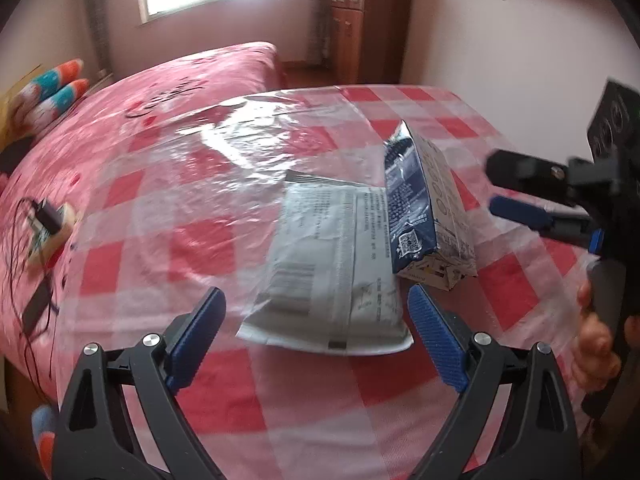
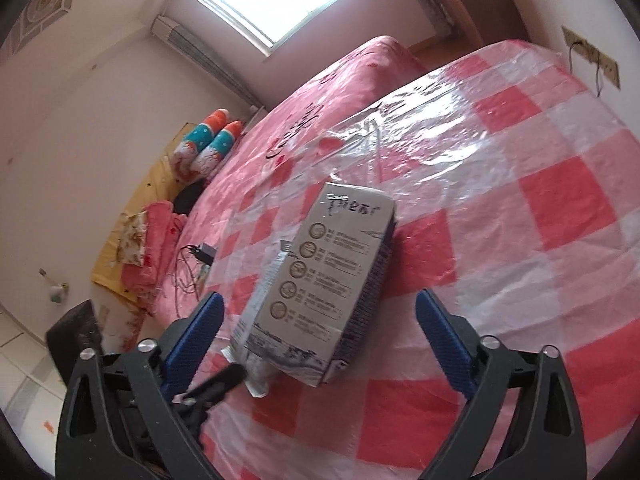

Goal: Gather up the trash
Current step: 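Grasp the white printed packet with left tool while right tool grasps milk carton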

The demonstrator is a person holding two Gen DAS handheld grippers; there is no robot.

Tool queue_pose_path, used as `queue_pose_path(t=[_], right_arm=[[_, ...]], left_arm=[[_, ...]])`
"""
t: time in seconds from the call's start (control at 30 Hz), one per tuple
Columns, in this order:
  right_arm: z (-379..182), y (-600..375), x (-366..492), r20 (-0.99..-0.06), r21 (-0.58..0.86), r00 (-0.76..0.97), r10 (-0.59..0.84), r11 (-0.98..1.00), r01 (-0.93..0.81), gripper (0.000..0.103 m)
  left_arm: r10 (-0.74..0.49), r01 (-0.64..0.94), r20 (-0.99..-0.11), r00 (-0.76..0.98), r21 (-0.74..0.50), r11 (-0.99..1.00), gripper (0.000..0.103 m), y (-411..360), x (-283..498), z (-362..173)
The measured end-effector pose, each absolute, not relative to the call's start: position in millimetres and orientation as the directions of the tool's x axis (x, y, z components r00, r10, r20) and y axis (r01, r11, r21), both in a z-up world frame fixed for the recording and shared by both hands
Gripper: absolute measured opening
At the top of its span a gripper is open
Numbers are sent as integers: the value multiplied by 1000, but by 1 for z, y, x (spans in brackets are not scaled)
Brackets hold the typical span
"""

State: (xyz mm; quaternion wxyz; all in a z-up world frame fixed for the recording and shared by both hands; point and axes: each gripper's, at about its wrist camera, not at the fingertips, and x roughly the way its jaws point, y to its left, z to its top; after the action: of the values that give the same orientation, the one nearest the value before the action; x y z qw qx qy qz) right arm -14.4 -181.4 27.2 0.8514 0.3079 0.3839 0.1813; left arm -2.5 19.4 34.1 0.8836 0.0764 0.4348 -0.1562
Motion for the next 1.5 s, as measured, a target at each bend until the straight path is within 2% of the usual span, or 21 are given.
queue_pose_path(t=[0.4,0.6,0.77,0.83,0.97,1.13,1.3,1.5], right_arm=[[20,-170,3,-580,646,610,540,761,-59,81],[20,-170,1,-627,581,627,462,813,-19,82],[18,-173,1,-637,563,638,432,826,2,87],[18,-174,2,-636,563,642,429,827,6,88],[17,-171,7,-633,569,634,445,822,-9,88],[20,-172,7,-624,562,651,432,827,-11,91],[20,-173,8,-649,523,657,384,852,19,91],[16,-170,10,-692,444,650,314,895,41,91]], left_arm=[[-215,387,-831,514,0,922,93,2,31,7],[-214,380,-833,511,-5,925,94,-3,44,3],[-202,340,-826,527,-13,940,93,-5,46,4],[-188,318,-827,529,-12,948,92,-6,47,4],[-187,288,-821,539,-29,957,81,-7,43,7],[-271,318,-808,524,-110,942,79,-7,30,11],[-335,400,-803,493,-133,907,79,-24,7,11],[-343,358,-795,500,-171,918,79,-9,-1,13]])
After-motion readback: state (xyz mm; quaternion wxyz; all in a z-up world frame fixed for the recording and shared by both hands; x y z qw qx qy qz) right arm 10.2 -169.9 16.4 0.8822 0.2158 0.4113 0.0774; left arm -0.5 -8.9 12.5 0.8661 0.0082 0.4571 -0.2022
